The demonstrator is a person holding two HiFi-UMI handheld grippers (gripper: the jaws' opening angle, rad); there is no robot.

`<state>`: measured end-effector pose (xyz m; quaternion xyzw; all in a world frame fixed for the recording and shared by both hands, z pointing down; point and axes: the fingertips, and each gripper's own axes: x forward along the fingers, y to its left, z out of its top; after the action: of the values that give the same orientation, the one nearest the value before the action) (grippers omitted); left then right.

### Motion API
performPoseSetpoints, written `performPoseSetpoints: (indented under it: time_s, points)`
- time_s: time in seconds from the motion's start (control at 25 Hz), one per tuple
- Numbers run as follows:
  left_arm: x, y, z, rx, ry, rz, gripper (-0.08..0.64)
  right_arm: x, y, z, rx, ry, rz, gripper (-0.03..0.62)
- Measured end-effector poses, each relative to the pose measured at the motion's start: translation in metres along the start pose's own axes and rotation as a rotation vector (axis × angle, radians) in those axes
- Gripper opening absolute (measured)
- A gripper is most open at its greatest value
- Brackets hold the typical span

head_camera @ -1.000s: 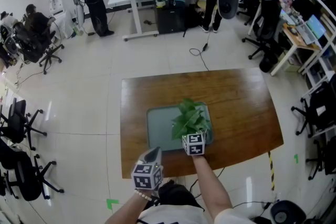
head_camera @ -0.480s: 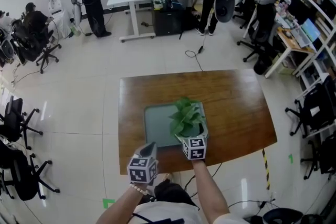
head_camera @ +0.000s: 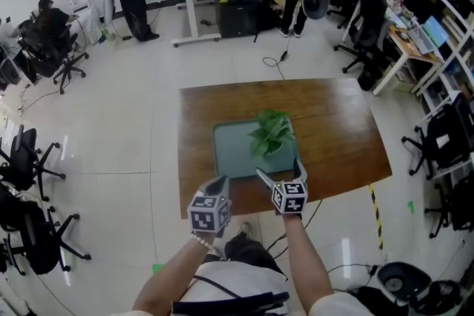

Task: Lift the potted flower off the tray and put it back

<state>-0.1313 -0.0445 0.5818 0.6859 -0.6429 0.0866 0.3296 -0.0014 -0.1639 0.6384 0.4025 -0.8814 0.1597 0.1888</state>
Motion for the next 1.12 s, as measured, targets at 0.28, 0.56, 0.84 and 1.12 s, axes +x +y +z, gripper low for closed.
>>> performPoseSetpoints:
  time_s: [0.28, 0.56, 0.84, 1.12]
  points:
    - [-0.021, -0.011, -0.005, 0.004, -0.021, -0.067, -0.005, -0.07, 0.014, 0.034, 0.004, -0.071, -0.005, 0.578]
    - [-0.046, -0.036, -0.012, 0.048, -0.043, -0.14, -0.005, -0.143, 0.025, 0.055, 0.039, -0.154, -0.034, 0.412]
    - [-0.068, -0.048, -0.002, 0.093, -0.085, -0.162, -0.005, -0.189, 0.047, 0.06, 0.143, -0.185, -0.07, 0.012]
    - [-0.078, -0.066, -0.011, 0.119, -0.085, -0.191, -0.005, -0.202, 0.076, 0.038, 0.194, -0.084, -0.026, -0.005]
